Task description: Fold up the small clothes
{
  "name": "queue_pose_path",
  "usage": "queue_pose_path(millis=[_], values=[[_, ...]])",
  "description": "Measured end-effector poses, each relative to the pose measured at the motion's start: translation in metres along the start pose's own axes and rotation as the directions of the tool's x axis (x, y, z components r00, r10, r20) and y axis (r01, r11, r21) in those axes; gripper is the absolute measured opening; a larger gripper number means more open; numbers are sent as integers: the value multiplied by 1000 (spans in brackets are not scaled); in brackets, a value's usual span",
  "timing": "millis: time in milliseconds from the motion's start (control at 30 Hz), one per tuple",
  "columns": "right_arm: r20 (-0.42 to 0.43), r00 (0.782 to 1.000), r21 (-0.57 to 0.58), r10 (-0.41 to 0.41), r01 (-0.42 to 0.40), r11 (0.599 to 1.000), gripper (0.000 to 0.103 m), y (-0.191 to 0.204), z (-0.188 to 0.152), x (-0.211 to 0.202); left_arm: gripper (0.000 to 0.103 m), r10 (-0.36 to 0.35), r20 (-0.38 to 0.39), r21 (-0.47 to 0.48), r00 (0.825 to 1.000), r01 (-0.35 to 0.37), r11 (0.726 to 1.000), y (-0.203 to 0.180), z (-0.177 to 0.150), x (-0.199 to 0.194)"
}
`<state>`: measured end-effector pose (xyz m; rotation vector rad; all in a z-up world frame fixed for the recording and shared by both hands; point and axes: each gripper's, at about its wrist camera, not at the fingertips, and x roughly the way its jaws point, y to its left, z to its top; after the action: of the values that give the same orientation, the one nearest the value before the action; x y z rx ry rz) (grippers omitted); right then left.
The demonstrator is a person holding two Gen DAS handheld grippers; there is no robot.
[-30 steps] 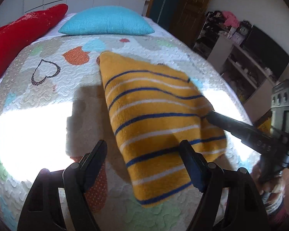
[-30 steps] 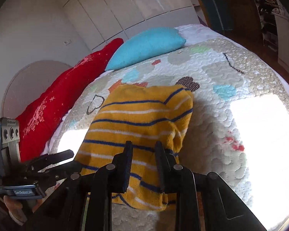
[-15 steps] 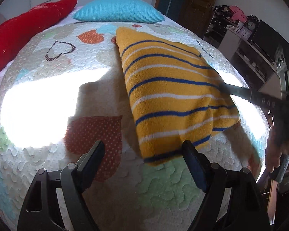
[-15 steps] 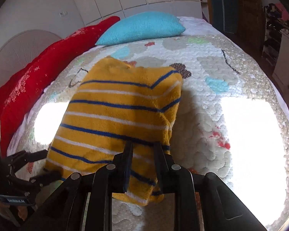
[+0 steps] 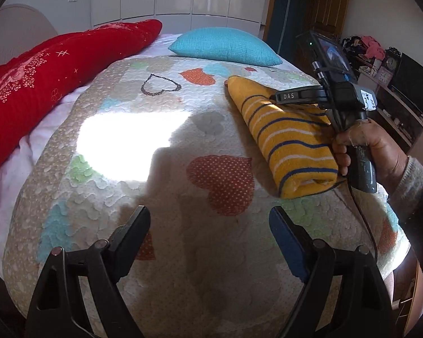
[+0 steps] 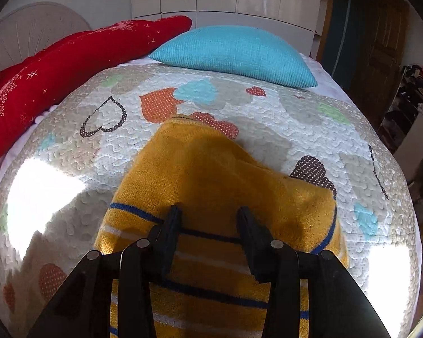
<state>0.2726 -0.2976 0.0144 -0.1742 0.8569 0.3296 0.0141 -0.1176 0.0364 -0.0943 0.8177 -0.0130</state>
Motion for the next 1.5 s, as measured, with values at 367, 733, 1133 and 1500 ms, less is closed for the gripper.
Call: queue_pose_path(millis=[367,733,1133,1500], values=[[46,999,138,3,-9,990,67,-32,-25,-38,86,101,68,-40,993,-99,994,21,-3,-16],[86,996,91,-20,13,996,71,-33,-151,-124,89,157,59,26,986,-158,987,-4,-4,-20],[163,986,57,-15,5,998,71,-26,-141,-141,89,195,17,130,981,-195,972,-38,-9,-9],[70,997,-38,30,-27,999,74,39,-107,-77,89,200,-28,98,979,-196,976,-20,-15,0]])
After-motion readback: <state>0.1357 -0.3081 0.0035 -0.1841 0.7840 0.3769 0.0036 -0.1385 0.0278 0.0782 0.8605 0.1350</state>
